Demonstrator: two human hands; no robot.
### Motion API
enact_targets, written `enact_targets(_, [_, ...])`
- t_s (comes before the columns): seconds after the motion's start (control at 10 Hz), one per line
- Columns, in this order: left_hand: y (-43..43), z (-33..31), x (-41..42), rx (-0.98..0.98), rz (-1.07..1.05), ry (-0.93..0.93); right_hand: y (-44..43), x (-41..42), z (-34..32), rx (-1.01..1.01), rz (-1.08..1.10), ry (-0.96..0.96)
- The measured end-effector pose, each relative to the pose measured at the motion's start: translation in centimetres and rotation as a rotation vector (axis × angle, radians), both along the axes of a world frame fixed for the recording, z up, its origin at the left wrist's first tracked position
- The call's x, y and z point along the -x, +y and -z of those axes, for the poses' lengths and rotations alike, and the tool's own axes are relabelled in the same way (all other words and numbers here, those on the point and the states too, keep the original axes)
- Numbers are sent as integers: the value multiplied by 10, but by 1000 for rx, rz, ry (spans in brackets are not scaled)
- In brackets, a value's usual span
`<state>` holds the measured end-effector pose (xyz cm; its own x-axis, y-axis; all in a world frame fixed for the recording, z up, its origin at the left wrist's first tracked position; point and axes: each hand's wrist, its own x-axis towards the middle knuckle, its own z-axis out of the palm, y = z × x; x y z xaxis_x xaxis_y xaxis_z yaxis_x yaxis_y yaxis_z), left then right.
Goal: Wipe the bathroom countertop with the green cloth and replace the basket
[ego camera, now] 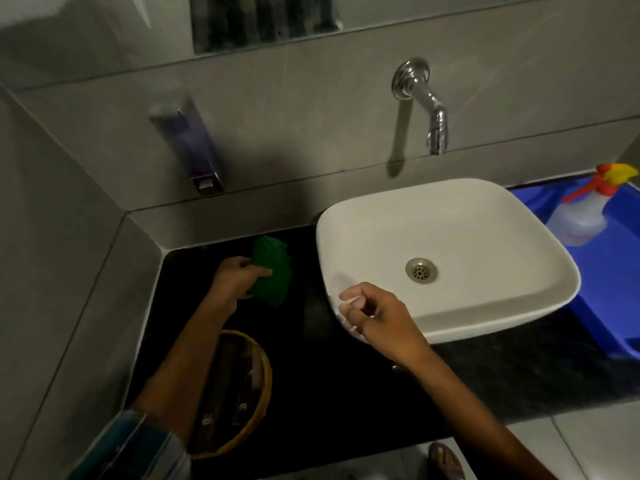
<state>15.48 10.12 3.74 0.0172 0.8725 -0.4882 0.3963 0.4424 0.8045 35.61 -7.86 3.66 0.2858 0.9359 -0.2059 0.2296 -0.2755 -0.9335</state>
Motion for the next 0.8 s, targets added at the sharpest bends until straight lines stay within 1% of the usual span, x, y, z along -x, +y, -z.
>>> enact_targets(0.1, [-36, -31, -52, -33, -2, -190, 2, -44, -6, 2, 45, -8])
enact_targets(0.2, [-88, -47, -154, 29, 143, -463, -6, -135, -13, 71, 93, 295])
enact_targets(0.3, [-117, -39, -232, 110, 257, -562, -27, -201, -13, -27, 220, 560])
enact_targets(0.4, [-162, -12, -359, 7, 366, -403, -75, -302, -2, -129, 550, 385])
enact_targets(0.5, [-194, 6, -432, -192, 483, -220, -104, -363, 12, -63, 656, 157])
enact_targets(0.6, [-235, 30, -510, -392, 841, 19, -138, -441, 29, 83, 609, -230])
enact_targets(0.7, [-255, 47, -544, -432, 1071, 298, -152, -478, 45, 223, 473, -421])
enact_targets(0.8, [-274, 71, -562, -501, 1269, 663, -160, -502, 72, 627, 118, -710])
